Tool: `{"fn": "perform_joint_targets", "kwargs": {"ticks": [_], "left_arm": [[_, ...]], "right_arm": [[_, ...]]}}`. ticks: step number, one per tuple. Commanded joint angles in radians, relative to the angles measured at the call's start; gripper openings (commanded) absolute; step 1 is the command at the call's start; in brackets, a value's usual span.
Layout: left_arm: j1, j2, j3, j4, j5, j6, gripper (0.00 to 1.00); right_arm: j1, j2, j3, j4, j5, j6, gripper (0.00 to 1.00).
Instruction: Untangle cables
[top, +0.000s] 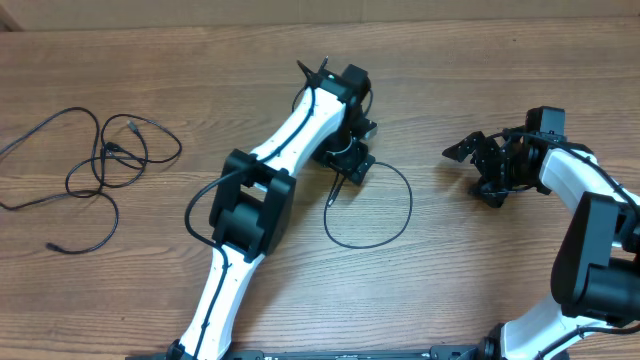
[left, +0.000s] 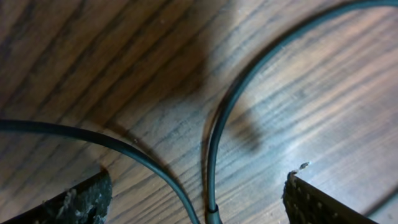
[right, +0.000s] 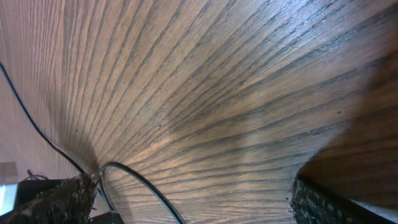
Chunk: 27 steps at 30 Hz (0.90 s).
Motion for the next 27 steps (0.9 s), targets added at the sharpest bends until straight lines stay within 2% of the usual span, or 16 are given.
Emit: {"fn": "perform_joint_targets", "kwargs": {"ticks": [1, 9, 12, 20, 23, 24, 25, 27], "left_arm": [[-0.035, 0.096, -0.062, -0.008, -0.073, -0.088, 0.83], [-0.072, 0.096, -0.062, 0.016, -0.272, -0.184, 0.81], [-0.073, 0.096, -0.061, 0.043, -0.279, -0.188, 0.66], [-0.073, 0.096, -0.062, 0.066, -0.28, -0.192, 0.56], [-0.073, 0.096, -0.062, 0.06, -0.279, -0.192, 0.59], [-0.073, 0.096, -0.062, 0.058, -0.278, -0.192, 0.7], [-0.073, 0.096, -0.062, 0.054, -0.277, -0.192, 0.77], [-0.073, 0.096, -0.062, 0.05, -0.277, -0.192, 0.75]], "right_arm": [[-0.012, 0.029, -0.013, 0.0, 0.097, -0.014, 1.0], [-0.012, 0.029, -0.013, 0.0, 0.097, -0.014, 1.0], [-0.012, 0.029, -0.013, 0.0, 0.097, -0.014, 1.0], [-0.012, 0.029, -0.013, 0.0, 0.097, -0.014, 1.0], [-0.012, 0.029, -0.013, 0.0, 0.097, -0.014, 1.0], [-0.012, 0.029, -0.013, 0.0, 0.097, -0.014, 1.0], [-0.012, 0.029, -0.013, 0.0, 0.097, -0.014, 1.0], [-0.012, 0.029, -0.013, 0.0, 0.097, -0.014, 1.0]]}}
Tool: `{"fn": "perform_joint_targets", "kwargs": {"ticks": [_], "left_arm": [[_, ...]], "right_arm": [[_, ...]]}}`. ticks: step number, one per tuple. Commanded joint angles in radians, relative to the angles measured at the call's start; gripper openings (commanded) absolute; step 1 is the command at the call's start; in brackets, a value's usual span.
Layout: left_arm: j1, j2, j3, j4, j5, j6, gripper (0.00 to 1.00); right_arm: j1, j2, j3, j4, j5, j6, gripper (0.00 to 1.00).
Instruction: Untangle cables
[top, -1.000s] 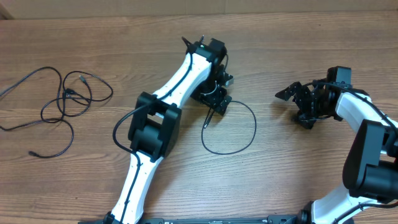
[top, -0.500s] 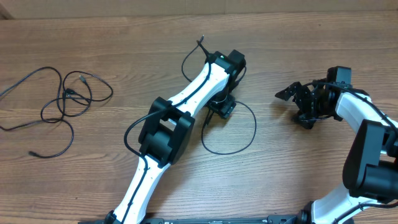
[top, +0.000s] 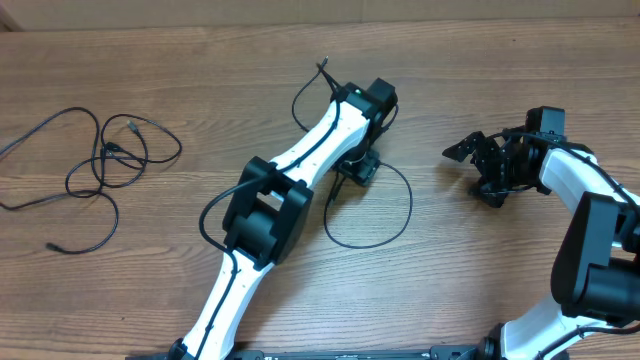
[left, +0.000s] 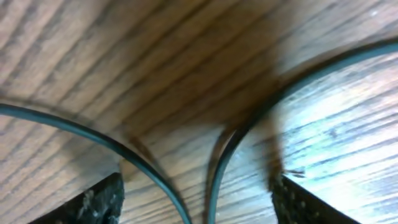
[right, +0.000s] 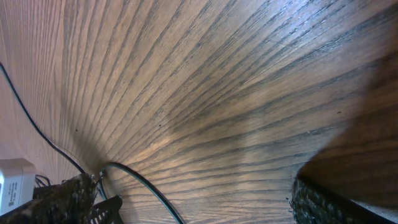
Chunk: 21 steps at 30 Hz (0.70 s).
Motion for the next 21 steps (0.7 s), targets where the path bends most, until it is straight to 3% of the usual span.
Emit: {"fn": "perform_joint_targets", "kwargs": {"ticks": [1, 2, 4, 11, 16, 19, 21], "left_arm": [[0.003, 0.095, -0.048, 0.003, -0.07, -0.018, 0.68], [0.003, 0.095, -0.048, 0.003, -0.07, -0.018, 0.56], [0.003, 0.095, -0.048, 0.003, -0.07, -0.018, 0.45], [0.004, 0.095, -0.081, 0.033, -0.082, -0.019, 0.44], [0.005, 0.095, -0.097, 0.047, -0.256, -0.077, 0.46], [0.01, 0.095, -0.12, 0.082, -0.27, -0.077, 0.48], [0.011, 0.095, -0.139, 0.096, -0.264, -0.076, 0.4]], "right_arm": [[-0.012, 0.029, -0.013, 0.0, 0.097, -0.015, 1.0], [-0.012, 0.029, -0.013, 0.0, 0.097, -0.014, 1.0], [-0.012, 0.029, -0.013, 0.0, 0.097, -0.015, 1.0], [-0.012, 0.029, -0.013, 0.0, 0.097, -0.015, 1.0], [-0.012, 0.029, -0.013, 0.0, 0.097, -0.015, 1.0], [-0.012, 0.029, -0.013, 0.0, 0.097, -0.014, 1.0], [-0.012, 0.029, -0.013, 0.0, 0.097, -0.015, 1.0]]}}
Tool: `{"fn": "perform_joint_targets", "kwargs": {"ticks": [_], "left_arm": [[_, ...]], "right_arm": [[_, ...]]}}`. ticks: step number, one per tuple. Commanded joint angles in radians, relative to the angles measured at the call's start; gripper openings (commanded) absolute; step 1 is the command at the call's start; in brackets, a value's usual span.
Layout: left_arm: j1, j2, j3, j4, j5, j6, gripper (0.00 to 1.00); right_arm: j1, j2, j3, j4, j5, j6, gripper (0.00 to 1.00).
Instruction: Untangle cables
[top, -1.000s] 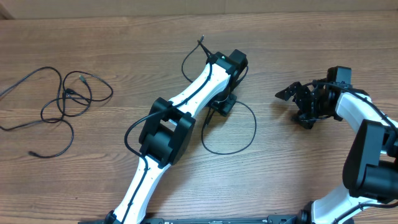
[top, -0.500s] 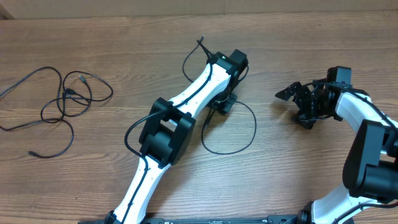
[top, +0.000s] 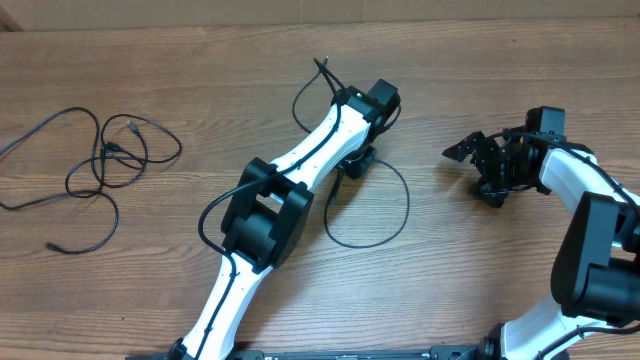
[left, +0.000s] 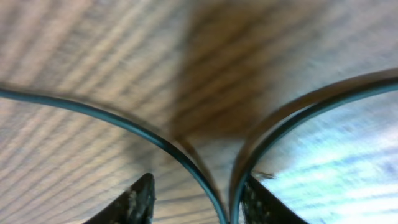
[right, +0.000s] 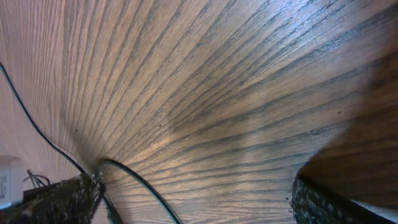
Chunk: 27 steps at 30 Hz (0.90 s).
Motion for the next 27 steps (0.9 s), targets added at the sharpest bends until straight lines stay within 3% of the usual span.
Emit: {"fn": "perform_joint_targets", "kwargs": {"ticks": [1, 6, 8, 9, 17, 27], "left_arm": [[0.019, 0.12, -0.092, 0.018, -0.106, -0.02, 0.34], [0.019, 0.12, -0.094, 0.017, -0.114, -0.018, 0.22], [0.019, 0.12, -0.093, 0.014, -0.111, -0.018, 0.07], [0.019, 0.12, -0.094, 0.012, -0.111, -0.018, 0.04], [0.022, 0.117, -0.073, -0.009, -0.084, -0.023, 0.04], [0.061, 0.053, 0.082, -0.064, -0.063, -0.166, 0.04]], "right_arm": [[-0.012, 0.029, -0.013, 0.0, 0.097, -0.014, 1.0], [-0.012, 0.029, -0.013, 0.0, 0.097, -0.014, 1.0], [-0.012, 0.029, -0.013, 0.0, 0.097, -0.014, 1.0], [-0.012, 0.029, -0.013, 0.0, 0.097, -0.014, 1.0], [-0.012, 0.029, -0.013, 0.0, 0.097, -0.014, 1.0], [-0.012, 0.029, -0.013, 0.0, 0.097, -0.014, 1.0]]}}
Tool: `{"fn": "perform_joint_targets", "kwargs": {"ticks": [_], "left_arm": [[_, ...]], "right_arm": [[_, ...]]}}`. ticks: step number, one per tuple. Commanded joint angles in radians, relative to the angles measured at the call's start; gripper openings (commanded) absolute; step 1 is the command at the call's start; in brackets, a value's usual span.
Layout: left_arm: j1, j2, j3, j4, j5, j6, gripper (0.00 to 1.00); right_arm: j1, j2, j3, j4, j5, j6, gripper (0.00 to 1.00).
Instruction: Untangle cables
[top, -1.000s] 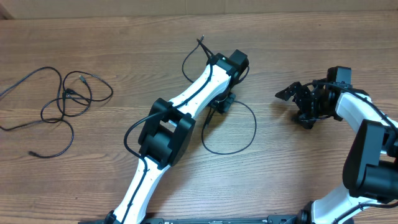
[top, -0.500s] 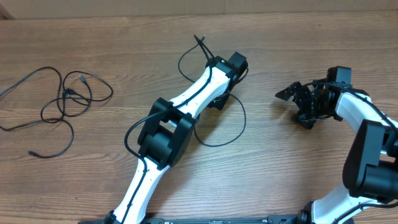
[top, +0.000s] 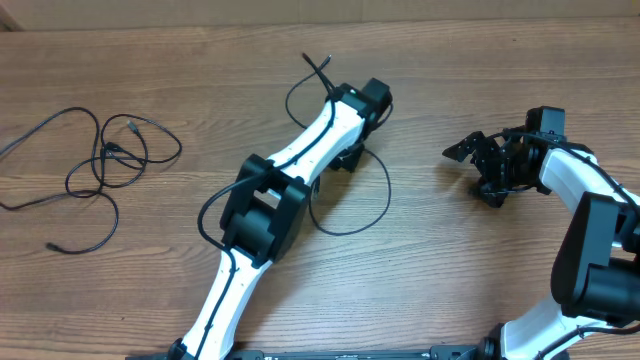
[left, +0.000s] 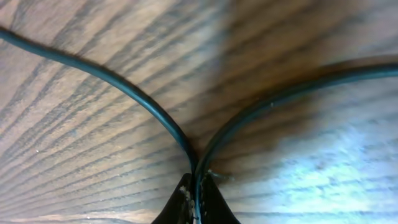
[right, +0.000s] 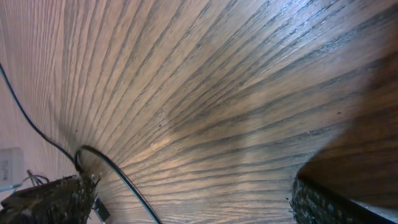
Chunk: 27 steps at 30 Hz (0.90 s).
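A thin black cable (top: 388, 198) lies in a loop mid-table, its free end sticking up near the far edge. My left gripper (top: 350, 156) stands low over the loop's top and is shut on it. In the left wrist view two strands of the cable (left: 124, 85) run together and vanish between the closed fingertips of the left gripper (left: 197, 200). My right gripper (top: 468, 150) hovers at the right, open and empty. Its fingers (right: 56, 199) stand wide apart in the wrist view, with part of the cable (right: 118, 177) far off.
A second black cable (top: 100, 170) lies in loose tangled loops at the table's left side, with a free end toward the front left. The right arm (top: 590, 230) fills the right edge. Bare wood (top: 480, 280) lies between the loop and the right arm.
My left gripper has gone from nearly shut around the two strands to shut on them. The loop and its free end now lie slightly further left. The right gripper has not moved.
First my left gripper stood open, low over the loop, with two strands between its fingers. It then sat a little further right, still open. Its fingers were then much closer around the strands, and now they pinch them. The right arm stayed still, open.
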Motion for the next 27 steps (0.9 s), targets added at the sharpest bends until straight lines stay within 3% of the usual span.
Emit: {"fn": "perform_joint_targets", "kwargs": {"ticks": [1, 16, 27], "left_arm": [[0.03, 0.023, 0.064, -0.024, 0.026, -0.079, 0.04], [0.049, 0.012, 0.292, -0.122, -0.035, -0.09, 0.04], [0.169, 0.011, 0.727, -0.219, -0.035, -0.152, 0.04]], "right_arm": [[-0.012, 0.029, -0.013, 0.0, 0.096, -0.014, 1.0], [-0.012, 0.029, -0.013, 0.0, 0.096, -0.014, 1.0], [-0.012, 0.029, -0.013, 0.0, 0.096, -0.014, 1.0]]}}
